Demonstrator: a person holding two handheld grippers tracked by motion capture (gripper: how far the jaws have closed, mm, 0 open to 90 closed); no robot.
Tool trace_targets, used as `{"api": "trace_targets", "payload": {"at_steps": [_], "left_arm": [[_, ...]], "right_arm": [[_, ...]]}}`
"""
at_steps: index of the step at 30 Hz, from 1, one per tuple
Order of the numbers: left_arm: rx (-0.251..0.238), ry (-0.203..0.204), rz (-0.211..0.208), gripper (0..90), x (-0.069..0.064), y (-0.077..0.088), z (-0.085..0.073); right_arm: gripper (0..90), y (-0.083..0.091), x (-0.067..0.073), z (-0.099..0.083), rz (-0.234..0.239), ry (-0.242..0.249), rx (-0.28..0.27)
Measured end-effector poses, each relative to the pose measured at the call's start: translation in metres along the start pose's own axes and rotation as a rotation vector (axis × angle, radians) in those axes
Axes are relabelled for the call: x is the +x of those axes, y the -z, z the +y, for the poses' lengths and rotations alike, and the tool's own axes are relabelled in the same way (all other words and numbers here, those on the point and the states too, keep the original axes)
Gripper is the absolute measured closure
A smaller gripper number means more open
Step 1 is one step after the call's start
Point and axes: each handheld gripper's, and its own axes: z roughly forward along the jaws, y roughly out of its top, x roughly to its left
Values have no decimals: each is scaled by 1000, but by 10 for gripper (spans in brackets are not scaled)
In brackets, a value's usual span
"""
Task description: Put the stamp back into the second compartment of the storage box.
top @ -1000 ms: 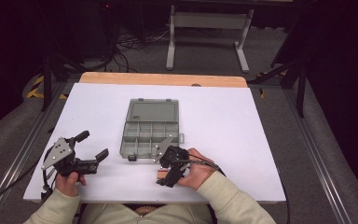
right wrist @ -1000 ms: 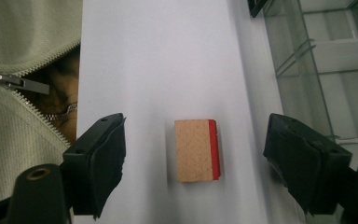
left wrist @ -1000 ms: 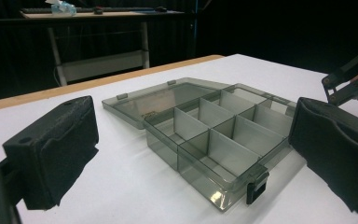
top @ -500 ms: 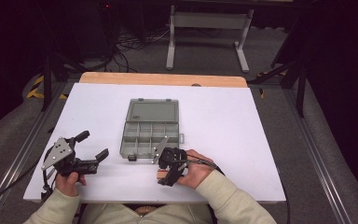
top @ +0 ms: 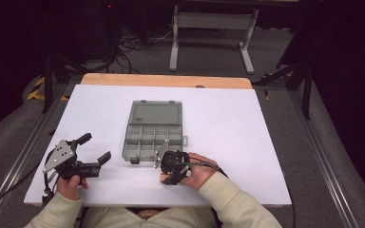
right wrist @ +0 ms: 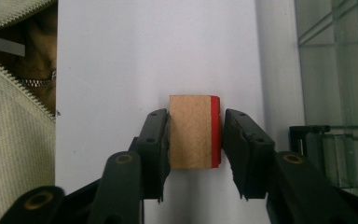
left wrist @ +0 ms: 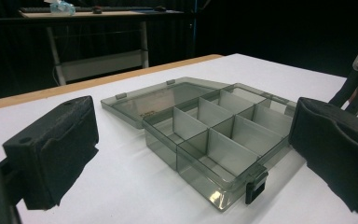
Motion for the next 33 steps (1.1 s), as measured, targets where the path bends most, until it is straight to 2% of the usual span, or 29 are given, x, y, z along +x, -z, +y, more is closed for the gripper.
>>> {"api": "trace_targets", "payload": {"at_steps": [3,18,33], "left_arm": [[-1,6,1,23,0,0,0],[1,6,2,23,0,0,0],[0,6,1,23,0,0,0]], "right_arm": [[652,0,0,1,2,9,5],[654,1,1,1,-7,13,2],[654,27,-2,2,-63,6,-126]]}}
